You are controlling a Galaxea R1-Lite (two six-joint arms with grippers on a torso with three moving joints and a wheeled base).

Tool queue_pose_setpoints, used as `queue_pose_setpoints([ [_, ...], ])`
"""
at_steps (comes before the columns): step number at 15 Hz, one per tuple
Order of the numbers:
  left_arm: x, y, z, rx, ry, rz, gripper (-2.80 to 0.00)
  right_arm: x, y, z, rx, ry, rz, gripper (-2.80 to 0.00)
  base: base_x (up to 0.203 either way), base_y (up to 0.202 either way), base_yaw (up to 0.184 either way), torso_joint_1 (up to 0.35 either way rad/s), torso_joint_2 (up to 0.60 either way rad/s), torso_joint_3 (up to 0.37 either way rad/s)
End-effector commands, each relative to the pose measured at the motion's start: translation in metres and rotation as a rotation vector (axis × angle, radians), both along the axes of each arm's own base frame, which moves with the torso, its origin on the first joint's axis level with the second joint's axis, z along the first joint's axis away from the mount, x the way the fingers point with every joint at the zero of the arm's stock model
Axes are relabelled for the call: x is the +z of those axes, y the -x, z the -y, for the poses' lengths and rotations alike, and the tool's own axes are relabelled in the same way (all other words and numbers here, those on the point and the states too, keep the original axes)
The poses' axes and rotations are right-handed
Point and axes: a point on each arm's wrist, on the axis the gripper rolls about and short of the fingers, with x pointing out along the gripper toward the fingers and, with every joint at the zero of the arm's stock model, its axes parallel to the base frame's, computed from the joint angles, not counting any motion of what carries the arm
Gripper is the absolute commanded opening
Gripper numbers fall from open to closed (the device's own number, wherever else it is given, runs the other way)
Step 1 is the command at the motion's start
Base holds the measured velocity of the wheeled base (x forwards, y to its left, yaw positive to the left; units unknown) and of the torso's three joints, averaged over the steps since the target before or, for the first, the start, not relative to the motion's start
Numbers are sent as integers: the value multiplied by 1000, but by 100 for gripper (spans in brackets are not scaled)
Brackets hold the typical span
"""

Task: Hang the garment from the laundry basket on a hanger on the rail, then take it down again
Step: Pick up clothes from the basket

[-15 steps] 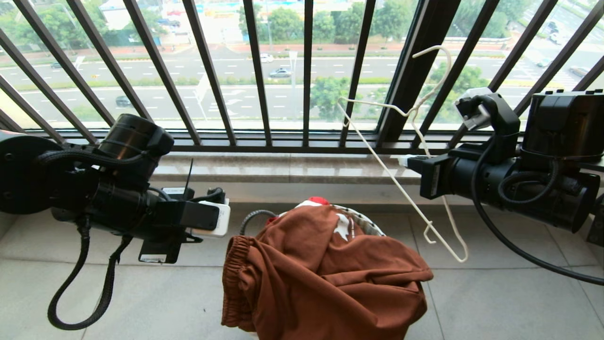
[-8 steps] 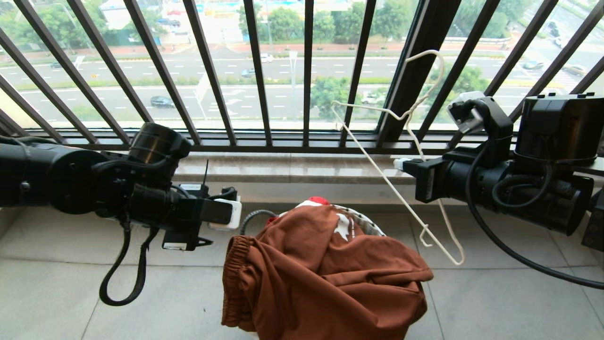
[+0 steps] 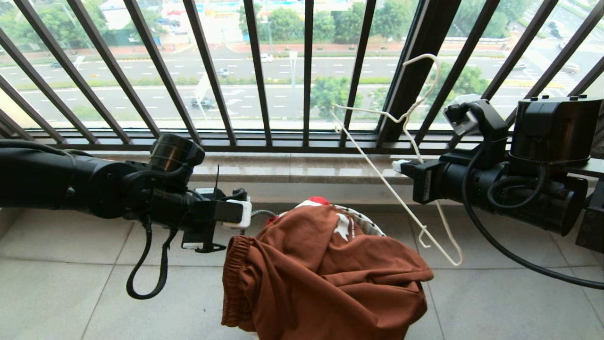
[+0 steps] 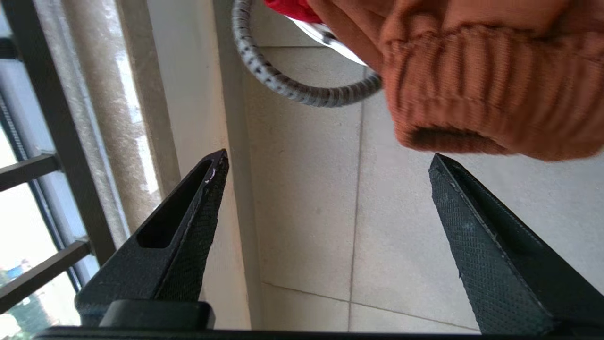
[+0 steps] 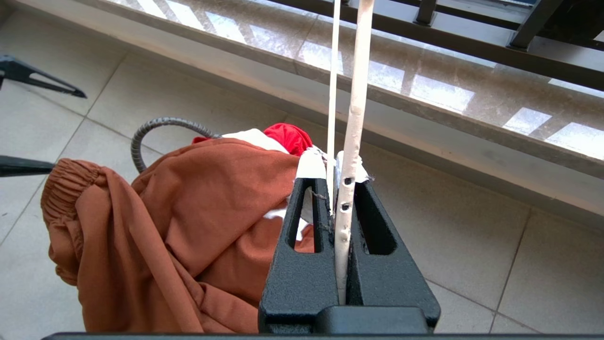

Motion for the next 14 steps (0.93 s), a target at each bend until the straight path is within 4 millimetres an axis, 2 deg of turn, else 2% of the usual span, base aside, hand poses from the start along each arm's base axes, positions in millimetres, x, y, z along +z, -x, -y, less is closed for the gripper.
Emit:
queue_pose_setpoints([
  [1, -10, -9, 3, -4, 3, 8, 0, -1, -1, -1, 1, 0, -1, -280, 0, 0, 0, 0, 0, 0],
  [5, -11, -9, 8, -17, 113, -40, 0, -4, -3, -2, 1, 6, -11, -280, 0, 0, 0, 0, 0, 0],
  [8, -7, -5, 7, -15, 124, -41, 0, -6, -5, -3, 1, 9, -18, -280, 0, 0, 0, 0, 0, 0],
  [10, -5, 3, 4, -26, 128, -100, 0, -6, -5, -3, 1, 9, -18, -280, 0, 0, 0, 0, 0, 0],
  [14, -17, 0, 7, -39, 141, -183, 0, -7, -5, -3, 1, 11, -19, -280, 0, 0, 0, 0, 0, 0],
])
